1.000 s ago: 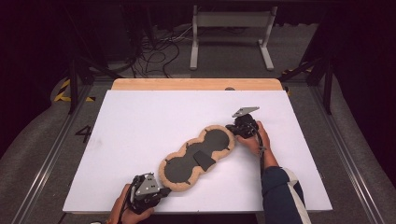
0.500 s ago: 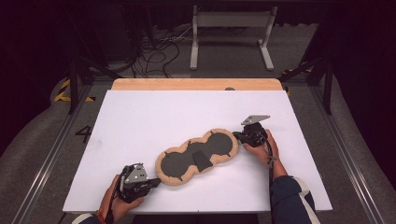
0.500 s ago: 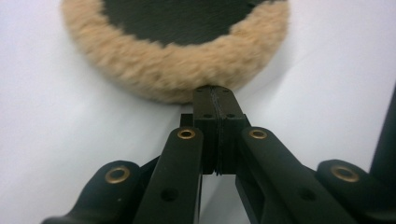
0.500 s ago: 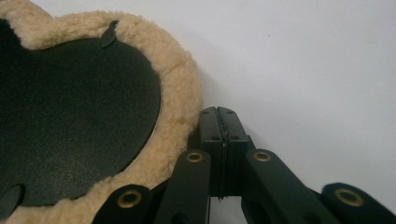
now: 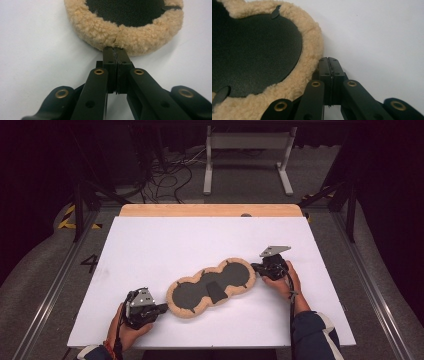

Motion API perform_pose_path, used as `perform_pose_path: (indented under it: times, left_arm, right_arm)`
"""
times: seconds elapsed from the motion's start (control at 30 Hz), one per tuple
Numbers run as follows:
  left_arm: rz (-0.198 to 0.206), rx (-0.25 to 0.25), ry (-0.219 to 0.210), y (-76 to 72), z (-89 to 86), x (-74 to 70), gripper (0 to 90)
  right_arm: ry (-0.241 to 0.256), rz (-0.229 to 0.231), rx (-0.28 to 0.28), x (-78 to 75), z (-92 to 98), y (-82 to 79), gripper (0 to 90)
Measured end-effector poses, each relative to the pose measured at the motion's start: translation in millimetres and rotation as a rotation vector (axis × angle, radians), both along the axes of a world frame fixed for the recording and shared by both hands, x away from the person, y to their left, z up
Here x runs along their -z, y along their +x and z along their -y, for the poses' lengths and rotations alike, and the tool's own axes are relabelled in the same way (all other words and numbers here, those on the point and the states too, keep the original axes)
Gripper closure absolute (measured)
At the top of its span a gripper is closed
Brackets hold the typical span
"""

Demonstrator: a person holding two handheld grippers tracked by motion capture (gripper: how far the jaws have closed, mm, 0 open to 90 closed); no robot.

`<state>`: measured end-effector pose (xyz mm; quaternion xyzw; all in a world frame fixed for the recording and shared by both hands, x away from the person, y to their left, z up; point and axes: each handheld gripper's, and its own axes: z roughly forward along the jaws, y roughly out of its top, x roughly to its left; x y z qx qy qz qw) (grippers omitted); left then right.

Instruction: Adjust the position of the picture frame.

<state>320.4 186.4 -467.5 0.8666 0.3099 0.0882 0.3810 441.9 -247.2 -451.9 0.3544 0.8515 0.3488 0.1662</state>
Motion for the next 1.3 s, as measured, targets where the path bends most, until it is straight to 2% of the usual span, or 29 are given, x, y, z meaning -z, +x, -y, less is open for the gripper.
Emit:
perform_pose_path:
  times: [0.1,0.2,0.27,0.37,0.47,0.57,0.67,0.83,0.97,1.07,1.23,1.3]
  left_arm:
    - [-0.003,0.001,-0.002,6.5,0.8,-0.1,89.5]
    - [-0.001,-0.003,0.004,10.4,2.9,-0.7,89.5]
    - [0.007,0.012,0.018,13.1,3.3,-1.3,89.5]
    - [-0.005,0.021,0.008,18.5,3.5,-1.2,89.5]
    - [0.004,0.03,0.007,23.7,4.2,-1.0,89.6]
    - [0.034,0.037,0.03,27.2,7.6,-1.3,89.6]
    - [0.032,0.045,0.029,32.5,8.2,-1.5,89.6]
    - [0.027,0.052,0.013,42.8,10.4,-0.7,89.6]
    - [0.036,0.05,0.024,48.0,14.3,-1.5,89.6]
    - [0.027,0.063,0.027,54.4,15.5,-2.4,89.6]
    - [0.031,0.071,0.025,58.9,16.9,-2.1,89.6]
    - [0.027,0.08,0.023,61.4,16.8,-2.2,89.6]
  right_arm:
    - [-0.014,0.001,-0.006,-0.9,3.2,-2.3,90.0]
    - [0.0,-0.001,0.006,-0.2,7.8,-5.8,90.0]
    - [0.003,-0.005,0.021,-0.3,9.3,-8.0,90.0]
    - [0.004,-0.001,0.044,0.1,11.9,-13.5,90.0]
    - [-0.008,0.013,0.048,0.2,14.8,-19.5,90.0]
    - [-0.005,0.01,0.045,0.2,20.7,-25.2,90.0]
    - [0.004,-0.002,0.036,0.0,27.8,-32.1,90.0]
    - [-0.016,0.009,0.056,-0.4,31.3,-44.6,90.0]
    - [-0.01,0.002,0.058,-0.4,35.5,-51.0,90.0]
    - [0.001,0.009,0.075,0.8,38.5,-59.7,90.0]
    - [0.015,-0.013,0.132,0.2,39.6,-72.9,90.0]
    - [0.038,-0.03,0.159,0.4,39.8,-75.3,90.0]
